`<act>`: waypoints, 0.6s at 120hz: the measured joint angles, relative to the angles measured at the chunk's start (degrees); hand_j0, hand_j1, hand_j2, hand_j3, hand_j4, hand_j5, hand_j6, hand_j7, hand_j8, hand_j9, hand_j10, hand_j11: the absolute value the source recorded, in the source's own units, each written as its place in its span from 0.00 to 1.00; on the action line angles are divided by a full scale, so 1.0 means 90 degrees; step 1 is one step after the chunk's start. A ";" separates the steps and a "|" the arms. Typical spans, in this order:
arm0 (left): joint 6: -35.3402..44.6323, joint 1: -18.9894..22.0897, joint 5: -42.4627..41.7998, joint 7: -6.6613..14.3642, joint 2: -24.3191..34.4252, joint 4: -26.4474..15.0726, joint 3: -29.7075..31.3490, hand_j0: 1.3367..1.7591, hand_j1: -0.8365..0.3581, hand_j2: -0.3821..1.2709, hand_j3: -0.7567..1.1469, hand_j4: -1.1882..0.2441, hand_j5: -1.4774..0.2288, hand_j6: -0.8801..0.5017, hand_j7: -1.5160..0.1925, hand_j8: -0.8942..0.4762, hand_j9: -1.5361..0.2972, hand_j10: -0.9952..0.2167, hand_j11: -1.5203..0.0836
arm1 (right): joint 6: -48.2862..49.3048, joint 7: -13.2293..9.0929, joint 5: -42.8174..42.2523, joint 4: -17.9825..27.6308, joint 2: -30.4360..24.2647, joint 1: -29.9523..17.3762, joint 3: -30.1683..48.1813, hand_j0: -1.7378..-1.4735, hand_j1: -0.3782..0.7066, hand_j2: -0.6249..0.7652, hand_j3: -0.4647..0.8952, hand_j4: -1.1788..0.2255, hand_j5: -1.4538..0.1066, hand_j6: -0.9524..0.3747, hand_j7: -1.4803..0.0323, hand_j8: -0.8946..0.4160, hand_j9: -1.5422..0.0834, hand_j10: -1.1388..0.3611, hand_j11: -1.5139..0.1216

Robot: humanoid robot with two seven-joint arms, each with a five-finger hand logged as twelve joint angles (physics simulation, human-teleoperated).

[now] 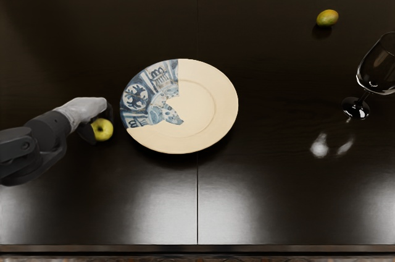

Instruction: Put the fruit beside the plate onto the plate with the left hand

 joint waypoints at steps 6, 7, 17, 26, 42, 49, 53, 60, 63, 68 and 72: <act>-0.0010 -0.0014 -0.0011 0.0002 0.0017 0.0002 -0.0001 0.74 0.53 0.39 0.40 0.39 0.34 0.26 0.35 0.19 0.34 0.28 0.38 | 0.0001 0.0000 0.0000 0.0000 0.0000 0.0000 0.0000 0.30 0.03 0.45 0.34 0.84 0.93 0.72 0.98 0.68 0.95 0.76 0.93; -0.0012 -0.0013 -0.0011 0.0003 0.0021 0.0002 -0.0002 0.74 0.54 0.39 0.40 0.39 0.34 0.27 0.35 0.19 0.34 0.28 0.38 | 0.0001 0.0000 0.0000 0.0000 0.0000 0.0000 0.0000 0.30 0.03 0.45 0.34 0.84 0.93 0.72 0.98 0.68 0.95 0.76 0.93; -0.0029 -0.0028 -0.0052 0.0000 0.0074 0.0003 -0.0023 0.74 0.53 0.41 0.40 0.39 0.32 0.27 0.35 0.20 0.34 0.27 0.38 | 0.0002 0.0000 0.0000 0.0001 0.0000 0.0000 0.0000 0.30 0.03 0.45 0.34 0.84 0.93 0.72 0.98 0.68 0.95 0.76 0.93; -0.0063 -0.0169 -0.0174 -0.0002 0.0225 0.0003 -0.0050 0.75 0.51 0.42 0.40 0.40 0.32 0.28 0.35 0.21 0.34 0.27 0.38 | 0.0001 0.0000 0.0000 0.0001 0.0000 0.0000 0.0000 0.30 0.03 0.45 0.34 0.84 0.93 0.72 0.98 0.68 0.95 0.76 0.93; -0.0162 -0.0531 -0.0471 -0.0001 0.0374 0.0004 -0.0075 0.75 0.49 0.44 0.40 0.42 0.32 0.29 0.35 0.22 0.34 0.26 0.38 | -0.0001 0.0000 0.0000 0.0001 0.0000 0.0000 0.0000 0.30 0.03 0.45 0.34 0.84 0.93 0.72 0.98 0.68 0.95 0.76 0.93; -0.0229 -0.0747 -0.0657 -0.0001 0.0416 0.0004 -0.0080 0.75 0.48 0.45 0.40 0.42 0.31 0.30 0.35 0.23 0.34 0.26 0.38 | 0.0000 0.0000 0.0000 0.0002 0.0000 0.0000 0.0000 0.30 0.03 0.45 0.34 0.84 0.93 0.72 0.98 0.68 0.95 0.76 0.93; -0.0291 -0.0866 -0.0747 -0.0001 0.0426 0.0004 -0.0090 0.75 0.48 0.46 0.40 0.42 0.31 0.30 0.35 0.23 0.34 0.26 0.38 | -0.0001 0.0000 0.0000 0.0001 0.0000 0.0000 0.0000 0.30 0.03 0.45 0.34 0.84 0.93 0.72 0.98 0.68 0.95 0.76 0.93; -0.0382 -0.1133 -0.0944 -0.0002 0.0419 0.0004 -0.0103 0.75 0.49 0.43 0.40 0.43 0.31 0.30 0.35 0.23 0.34 0.26 0.38 | -0.0001 0.0000 0.0000 0.0000 0.0000 0.0000 0.0000 0.30 0.03 0.45 0.34 0.84 0.93 0.72 0.98 0.68 0.95 0.76 0.93; -0.0412 -0.1195 -0.1011 -0.0001 0.0403 0.0004 -0.0106 0.75 0.49 0.45 0.40 0.42 0.31 0.30 0.35 0.23 0.34 0.26 0.38 | -0.0001 0.0000 0.0000 0.0000 0.0000 0.0000 0.0000 0.30 0.03 0.45 0.34 0.84 0.93 0.72 0.98 0.68 0.95 0.76 0.93; -0.0443 -0.1285 -0.1091 -0.0002 0.0388 0.0004 -0.0111 0.75 0.48 0.46 0.40 0.43 0.31 0.30 0.36 0.23 0.34 0.26 0.38 | -0.0001 0.0000 0.0000 -0.0001 0.0000 0.0000 0.0000 0.30 0.03 0.45 0.34 0.84 0.93 0.72 0.98 0.68 0.95 0.76 0.93; -0.0464 -0.1368 -0.1141 -0.0002 0.0357 0.0004 -0.0113 0.75 0.47 0.47 0.40 0.43 0.31 0.30 0.36 0.23 0.34 0.26 0.39 | -0.0001 0.0000 0.0000 0.0001 0.0000 0.0000 0.0000 0.30 0.03 0.45 0.34 0.84 0.93 0.72 0.98 0.68 0.95 0.76 0.93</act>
